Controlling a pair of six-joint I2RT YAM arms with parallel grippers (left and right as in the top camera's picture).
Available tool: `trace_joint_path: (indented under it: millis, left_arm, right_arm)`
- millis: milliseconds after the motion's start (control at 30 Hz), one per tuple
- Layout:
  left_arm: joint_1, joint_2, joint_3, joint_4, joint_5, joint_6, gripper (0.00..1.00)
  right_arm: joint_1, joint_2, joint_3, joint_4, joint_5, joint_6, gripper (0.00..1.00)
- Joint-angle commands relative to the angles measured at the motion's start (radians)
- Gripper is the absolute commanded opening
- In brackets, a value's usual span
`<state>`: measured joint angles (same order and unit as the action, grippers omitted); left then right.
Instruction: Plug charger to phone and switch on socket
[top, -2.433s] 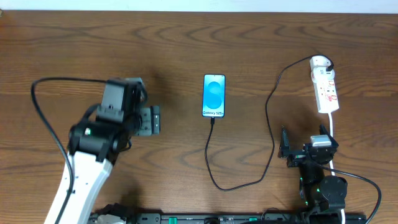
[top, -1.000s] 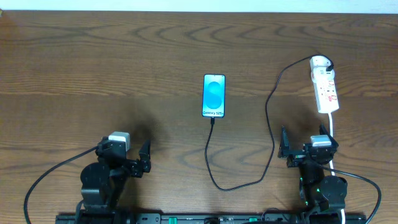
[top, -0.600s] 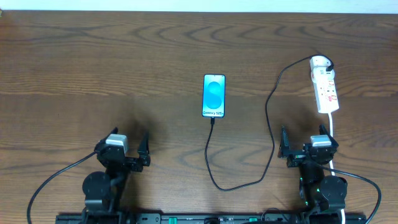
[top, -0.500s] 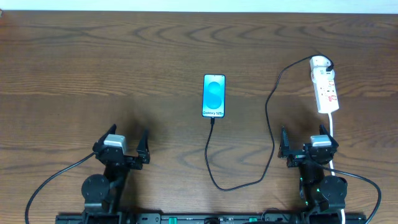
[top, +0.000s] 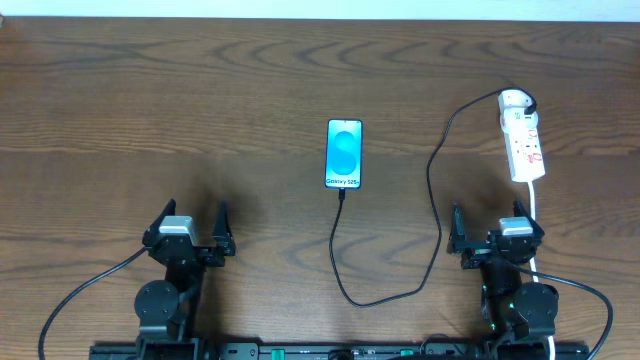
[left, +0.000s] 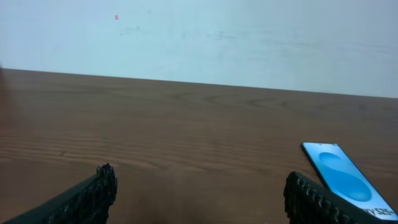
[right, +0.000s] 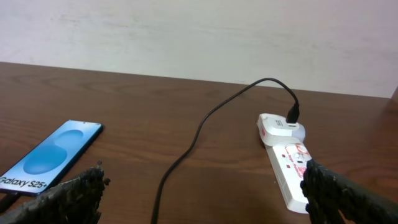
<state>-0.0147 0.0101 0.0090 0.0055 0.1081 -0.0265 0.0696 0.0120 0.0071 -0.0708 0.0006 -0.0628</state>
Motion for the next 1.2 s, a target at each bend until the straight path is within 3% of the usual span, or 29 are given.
trace_joint_path:
  millis: [0, 467, 1167]
  left_arm:
    - [0.005, -0.009, -0.005, -0.052, -0.05, -0.012, 0.88]
    - [0.005, -0.009, -0.005, -0.076, -0.057, 0.076, 0.88]
    - [0.005, -0.007, -0.005, -0.073, -0.056, 0.078, 0.88]
  right_arm:
    - [-0.006, -0.007, -0.002, -0.005, 0.008, -0.01, 0.99]
    - [-0.006, -0.007, -0.002, -0.005, 0.008, -0.01, 0.99]
    - [-0.006, -0.007, -0.002, -0.005, 0.008, -0.01, 0.99]
